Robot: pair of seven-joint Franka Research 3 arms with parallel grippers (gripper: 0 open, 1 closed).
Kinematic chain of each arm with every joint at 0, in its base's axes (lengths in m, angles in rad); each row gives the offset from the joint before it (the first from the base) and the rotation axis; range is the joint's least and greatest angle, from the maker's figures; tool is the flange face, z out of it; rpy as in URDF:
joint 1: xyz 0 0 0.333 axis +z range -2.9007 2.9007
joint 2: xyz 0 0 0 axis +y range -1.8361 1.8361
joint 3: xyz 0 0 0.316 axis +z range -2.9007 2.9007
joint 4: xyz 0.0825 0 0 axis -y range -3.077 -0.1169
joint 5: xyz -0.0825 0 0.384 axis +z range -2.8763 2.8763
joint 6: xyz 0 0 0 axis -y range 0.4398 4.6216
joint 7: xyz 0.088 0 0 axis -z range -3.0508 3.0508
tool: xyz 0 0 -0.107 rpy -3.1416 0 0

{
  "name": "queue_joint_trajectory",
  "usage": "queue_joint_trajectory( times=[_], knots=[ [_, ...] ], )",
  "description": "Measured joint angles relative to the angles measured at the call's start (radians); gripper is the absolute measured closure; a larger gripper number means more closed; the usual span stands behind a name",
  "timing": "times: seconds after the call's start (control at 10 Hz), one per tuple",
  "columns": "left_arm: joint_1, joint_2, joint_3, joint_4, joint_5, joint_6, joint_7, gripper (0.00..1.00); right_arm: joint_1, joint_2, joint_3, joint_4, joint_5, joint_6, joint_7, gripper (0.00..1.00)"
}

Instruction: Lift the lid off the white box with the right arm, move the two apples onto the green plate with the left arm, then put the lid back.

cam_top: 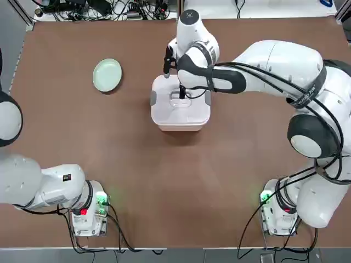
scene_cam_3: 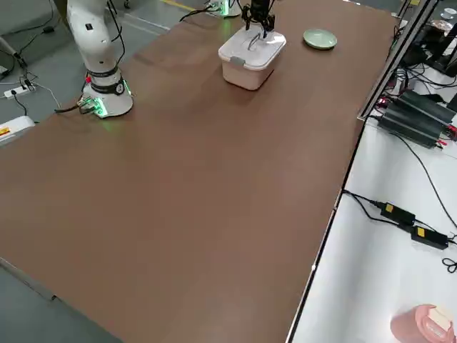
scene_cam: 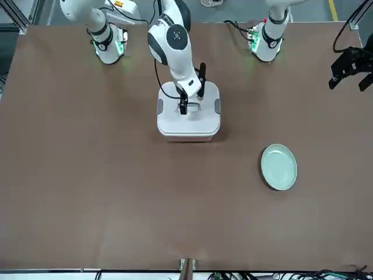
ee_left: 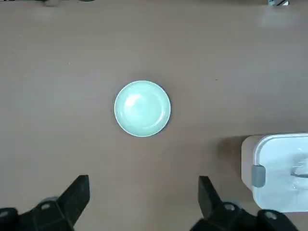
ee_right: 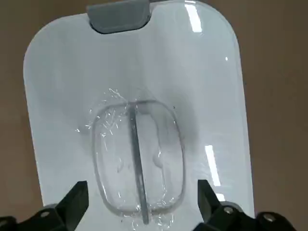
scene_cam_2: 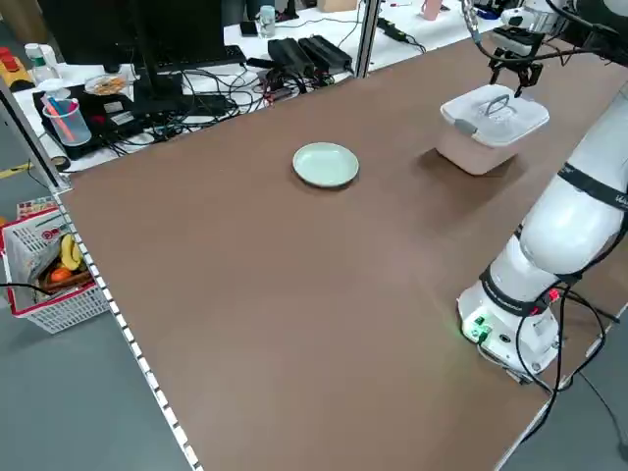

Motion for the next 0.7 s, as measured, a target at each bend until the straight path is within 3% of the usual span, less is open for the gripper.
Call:
queue_joint_trajectory(
  times=[0.7],
  knots=[
    [0.0, -0.054, 0.0, 0.008, -0.042, -0.036, 0.0, 0.0, 0.004, 0.008, -0.006, -0.02, -0.022, 0.056, 0.029, 0.0]
  ],
)
